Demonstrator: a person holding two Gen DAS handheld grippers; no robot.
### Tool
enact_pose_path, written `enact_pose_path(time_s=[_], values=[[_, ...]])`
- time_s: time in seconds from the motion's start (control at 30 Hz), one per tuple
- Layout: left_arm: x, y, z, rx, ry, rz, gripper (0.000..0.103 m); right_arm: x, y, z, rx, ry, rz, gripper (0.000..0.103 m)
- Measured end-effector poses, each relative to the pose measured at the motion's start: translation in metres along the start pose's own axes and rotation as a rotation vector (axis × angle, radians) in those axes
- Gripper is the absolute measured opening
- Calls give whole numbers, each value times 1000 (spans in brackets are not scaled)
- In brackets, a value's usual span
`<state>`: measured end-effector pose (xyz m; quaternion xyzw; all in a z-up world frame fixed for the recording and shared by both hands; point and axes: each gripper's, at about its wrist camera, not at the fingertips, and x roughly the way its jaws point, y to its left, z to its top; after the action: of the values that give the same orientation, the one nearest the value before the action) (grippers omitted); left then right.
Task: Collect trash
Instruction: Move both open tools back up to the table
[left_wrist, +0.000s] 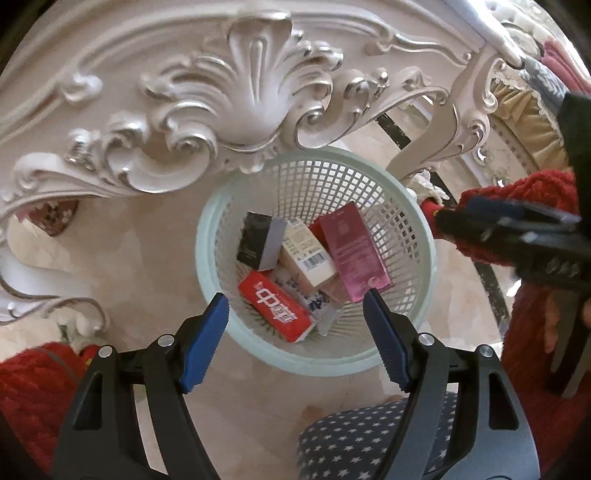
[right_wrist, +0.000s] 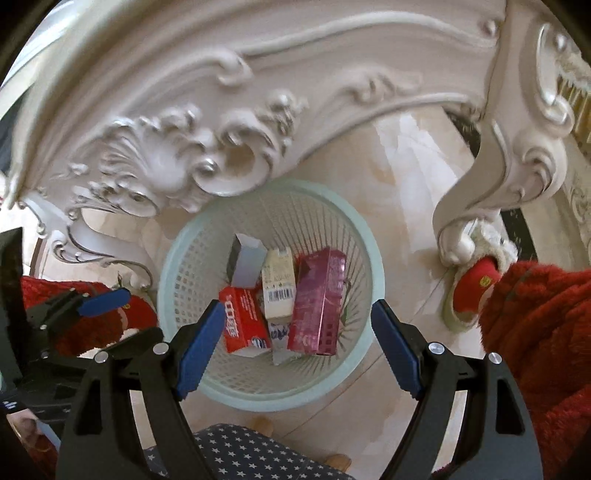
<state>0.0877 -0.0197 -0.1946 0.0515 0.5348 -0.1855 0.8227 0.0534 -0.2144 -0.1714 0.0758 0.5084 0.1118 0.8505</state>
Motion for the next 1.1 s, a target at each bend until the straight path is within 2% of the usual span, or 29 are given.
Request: enact_pose_path(time_s=[0.1,0.2,0.33,0.37,0.43,0.5,0.53,0.6,0.67,0.73,0.8,0.9,1.0,1.1], values=[[-25,-6,-8,65,-85,66,74,-38,10,-1,-44,-140,15,77],[-56,-8,-10,102,-191,100,74,-88,21,-3,-91,-323,69,77],[-103,5,2,46,-259,61,74,-129,30,20,-151,-398,112,77],[-115,9,9,38,-270,57,74,-140,32,32,-172,-435,122,77],[-149,16,32,45,-322,79,74,-153,38,58,-214,-472,137,87],[-176,26,57,59,-370,96,74,-160,45,95,-280,-492,134,87],[-187,31,72,62,-390,105,75,-160,50,111,-317,-495,137,87],[-208,48,106,47,-451,135,88,-155,63,148,-418,-476,155,87],[-217,65,143,40,-490,174,89,-146,74,182,-508,-460,149,87],[-212,80,181,43,-473,216,89,-129,86,211,-575,-428,143,87],[-206,95,220,45,-458,213,89,-108,96,242,-624,-388,139,87],[-187,118,278,9,-438,204,89,-79,108,281,-674,-365,138,87],[-157,148,336,-49,-423,241,89,-51,109,315,-687,-339,151,87],[-128,169,380,-86,-391,189,89,-18,111,344,-715,-264,158,87]])
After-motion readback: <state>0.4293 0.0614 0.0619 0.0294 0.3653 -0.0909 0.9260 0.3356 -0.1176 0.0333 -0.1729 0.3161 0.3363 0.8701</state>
